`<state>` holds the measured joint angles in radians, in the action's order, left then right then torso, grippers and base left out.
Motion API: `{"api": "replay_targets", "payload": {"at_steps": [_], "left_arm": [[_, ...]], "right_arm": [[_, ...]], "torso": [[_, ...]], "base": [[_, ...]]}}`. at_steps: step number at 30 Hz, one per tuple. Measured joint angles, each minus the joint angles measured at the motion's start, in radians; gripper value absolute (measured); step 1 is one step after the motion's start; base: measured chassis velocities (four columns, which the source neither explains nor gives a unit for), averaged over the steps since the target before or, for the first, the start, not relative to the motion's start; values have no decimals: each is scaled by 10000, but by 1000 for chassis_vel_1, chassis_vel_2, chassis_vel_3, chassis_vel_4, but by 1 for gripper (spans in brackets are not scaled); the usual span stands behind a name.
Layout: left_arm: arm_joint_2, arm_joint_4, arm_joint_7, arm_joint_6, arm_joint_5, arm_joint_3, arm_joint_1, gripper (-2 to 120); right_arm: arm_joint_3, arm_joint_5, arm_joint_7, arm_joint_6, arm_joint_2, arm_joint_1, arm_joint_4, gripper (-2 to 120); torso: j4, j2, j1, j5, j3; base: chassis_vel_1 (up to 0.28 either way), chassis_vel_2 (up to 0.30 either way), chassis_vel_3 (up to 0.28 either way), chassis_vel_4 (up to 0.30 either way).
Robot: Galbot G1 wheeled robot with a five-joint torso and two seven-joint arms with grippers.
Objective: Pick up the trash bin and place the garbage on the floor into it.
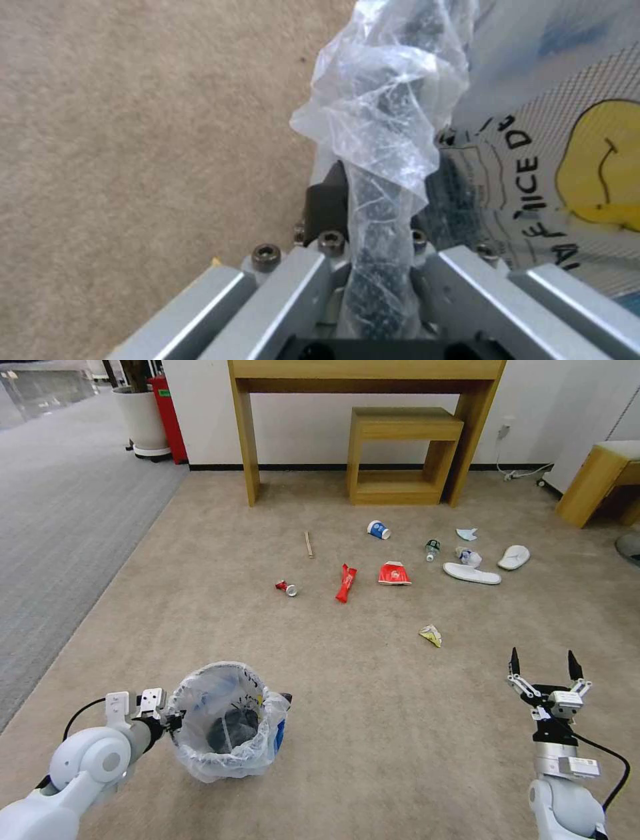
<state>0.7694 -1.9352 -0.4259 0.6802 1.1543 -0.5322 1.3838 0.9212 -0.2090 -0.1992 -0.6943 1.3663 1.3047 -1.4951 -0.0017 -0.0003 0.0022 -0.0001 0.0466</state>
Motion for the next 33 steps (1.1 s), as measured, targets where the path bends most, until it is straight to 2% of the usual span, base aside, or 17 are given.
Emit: {"api": "replay_targets", "payload": {"at_steps": [19, 33], "left_arm": [[106, -503, 111, 36, 68, -970, 107, 0], [-262, -817, 101, 159, 438, -1508, 296, 0]], "right_arm": [[-81, 5, 14, -3, 35, -25, 100, 100], [-118, -9, 85, -16, 80, -190, 304, 100]], "torso": [[0, 3, -1, 1, -1], [0, 3, -1, 1, -1]], "base": [[0, 0, 0, 0], [0, 0, 0, 0]]}}
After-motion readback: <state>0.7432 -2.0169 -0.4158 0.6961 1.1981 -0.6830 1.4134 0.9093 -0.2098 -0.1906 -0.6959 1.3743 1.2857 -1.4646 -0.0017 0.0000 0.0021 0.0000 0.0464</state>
